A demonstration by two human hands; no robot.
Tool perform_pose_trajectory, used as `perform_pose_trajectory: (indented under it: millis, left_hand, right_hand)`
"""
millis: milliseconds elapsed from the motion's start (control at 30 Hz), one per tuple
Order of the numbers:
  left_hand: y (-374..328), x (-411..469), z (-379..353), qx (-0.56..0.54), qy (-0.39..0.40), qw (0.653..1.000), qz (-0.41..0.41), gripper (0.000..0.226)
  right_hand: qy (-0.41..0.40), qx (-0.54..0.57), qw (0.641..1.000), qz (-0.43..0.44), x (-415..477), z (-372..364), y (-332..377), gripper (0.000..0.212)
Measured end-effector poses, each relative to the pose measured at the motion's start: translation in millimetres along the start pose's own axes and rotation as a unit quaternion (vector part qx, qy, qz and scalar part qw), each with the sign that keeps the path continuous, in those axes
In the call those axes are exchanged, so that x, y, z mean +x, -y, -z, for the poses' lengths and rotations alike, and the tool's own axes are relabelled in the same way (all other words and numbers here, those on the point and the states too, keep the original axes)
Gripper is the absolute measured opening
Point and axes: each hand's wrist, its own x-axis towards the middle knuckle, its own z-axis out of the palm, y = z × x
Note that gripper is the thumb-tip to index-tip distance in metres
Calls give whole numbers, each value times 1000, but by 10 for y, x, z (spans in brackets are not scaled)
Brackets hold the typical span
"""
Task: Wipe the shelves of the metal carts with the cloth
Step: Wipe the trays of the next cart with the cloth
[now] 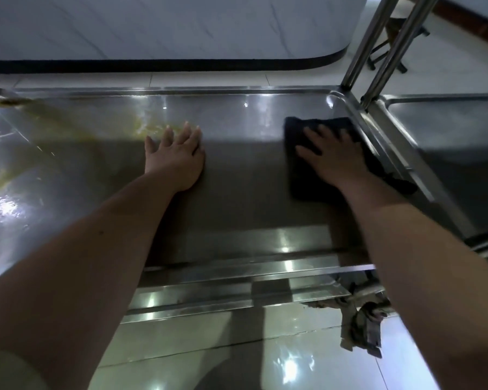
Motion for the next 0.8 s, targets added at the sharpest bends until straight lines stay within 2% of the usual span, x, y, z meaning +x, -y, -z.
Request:
perform_pose_trajectory:
  millis: [100,167,233,333,433,500,633,700,800]
  left_hand:
    - [-19,2,-21,6,1,1000,2,55]
    - [-24,-18,-18,7,5,1000,4,56]
    - [-43,-32,-2,9,5,1000,2,56]
    - [-22,-63,26,16,2,1000,6,56]
    - [-3,-86,30,9,1,1000,-6,55]
    - [4,-85,32,5,0,1000,-8,55]
    - [-9,-63,41,9,3,1000,-4,55]
    - [-38,-61,36,9,4,1000,3,55]
    - [-52,-66,0,8,-1,1000,11,55]
  right_hand:
    - [-4,18,993,-115,-146,85,-452,62]
    - [-8,15,991,-136,-323,26,-193,61]
    - [1,15,995,-95,-566,-76,338,61]
    - [6,1,999,48,-1104,-321,1136,62]
    - [24,6,994,103,-1237,-324,1096,59]
    - [19,9,998,63,-1101,-215,647,58]
    - [39,17,994,-96,-944,6,-323,58]
    - [46,7,990,-136,-970,40,-452,58]
    - [35,-6,990,-133,-1105,-59,-44,59]
